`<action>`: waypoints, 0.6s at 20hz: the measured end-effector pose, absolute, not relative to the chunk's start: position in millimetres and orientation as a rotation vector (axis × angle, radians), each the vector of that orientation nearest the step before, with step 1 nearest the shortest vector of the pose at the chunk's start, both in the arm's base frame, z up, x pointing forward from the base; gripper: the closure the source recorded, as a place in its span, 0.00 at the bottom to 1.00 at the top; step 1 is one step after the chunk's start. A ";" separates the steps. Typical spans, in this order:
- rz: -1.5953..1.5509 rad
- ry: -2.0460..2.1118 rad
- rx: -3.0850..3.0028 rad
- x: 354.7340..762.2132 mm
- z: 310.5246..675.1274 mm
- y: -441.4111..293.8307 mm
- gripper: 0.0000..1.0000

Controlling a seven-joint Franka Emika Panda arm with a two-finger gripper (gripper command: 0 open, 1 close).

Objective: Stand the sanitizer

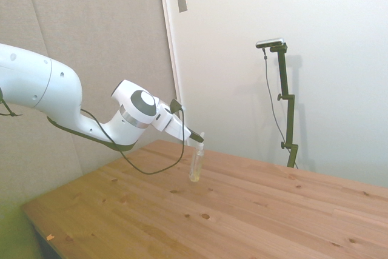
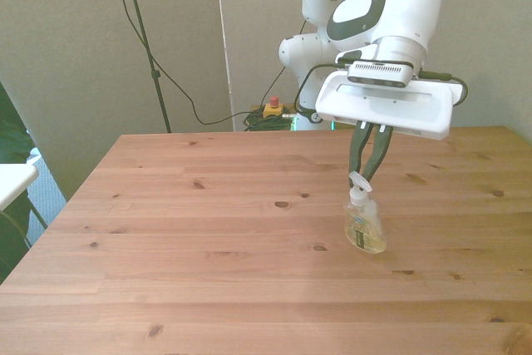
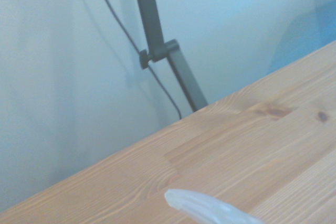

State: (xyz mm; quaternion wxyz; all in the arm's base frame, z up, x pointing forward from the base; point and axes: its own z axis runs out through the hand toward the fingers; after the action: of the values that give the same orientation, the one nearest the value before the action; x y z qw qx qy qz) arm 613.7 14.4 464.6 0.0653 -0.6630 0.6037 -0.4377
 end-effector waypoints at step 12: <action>-1.469 1.851 -1.947 596.4 436.5 30.0 0.00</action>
State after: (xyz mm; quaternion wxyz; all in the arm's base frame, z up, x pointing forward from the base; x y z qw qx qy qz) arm 596.4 30.0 436.5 0.0399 -0.6353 0.6042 -0.4793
